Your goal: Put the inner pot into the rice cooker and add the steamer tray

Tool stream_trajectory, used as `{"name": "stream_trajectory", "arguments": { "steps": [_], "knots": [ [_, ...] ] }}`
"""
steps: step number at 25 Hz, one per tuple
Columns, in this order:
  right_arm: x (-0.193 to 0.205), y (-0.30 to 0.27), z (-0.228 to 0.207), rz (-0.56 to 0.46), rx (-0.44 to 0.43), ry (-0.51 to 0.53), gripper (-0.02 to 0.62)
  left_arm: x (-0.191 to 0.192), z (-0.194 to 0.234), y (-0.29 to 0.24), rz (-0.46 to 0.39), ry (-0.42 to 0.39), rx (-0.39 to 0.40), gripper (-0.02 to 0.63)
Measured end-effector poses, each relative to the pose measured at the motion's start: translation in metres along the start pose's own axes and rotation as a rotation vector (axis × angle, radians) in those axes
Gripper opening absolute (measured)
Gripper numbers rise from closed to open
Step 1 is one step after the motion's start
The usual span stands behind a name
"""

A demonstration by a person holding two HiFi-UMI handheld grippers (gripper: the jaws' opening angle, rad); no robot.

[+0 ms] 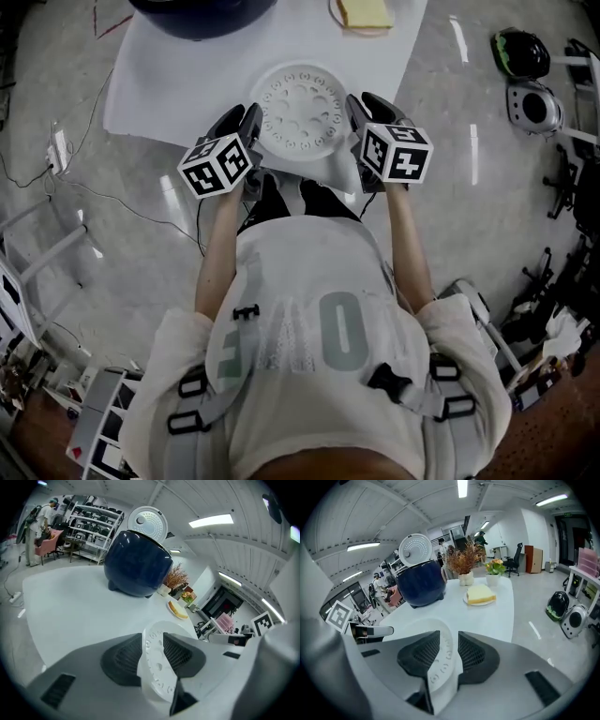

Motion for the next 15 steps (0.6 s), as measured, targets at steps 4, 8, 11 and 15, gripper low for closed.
{"name": "stream_trajectory", "arguments": {
  "steps": [4,8,11,15],
  "knots": [
    [0.017,-0.002,-0.013,0.041,-0.015,-0.022,0.127,0.017,-0.004,0.001,0.016,0.012,-0.038,0.144],
    [0.029,-0.007,-0.021,0.085,-0.038,-0.048,0.127,0.021,0.001,0.003,0.005,0.052,-0.078,0.13],
    [0.041,-0.009,-0.024,0.113,-0.062,-0.078,0.127,0.028,0.004,0.008,0.007,0.077,-0.095,0.124],
    [0.046,-0.015,-0.018,0.12,-0.084,-0.081,0.111,0.039,0.014,0.013,-0.01,0.119,-0.11,0.109]
  ]
}}
Point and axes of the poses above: the fingertips, and each gripper's own axes: y backward along the fingers, z to its left, x out of its underside, the point moved 2 cm from there along y, backward along the fingers, and after that the axes turned 9 degrees about -y, right-handed, at the moved point
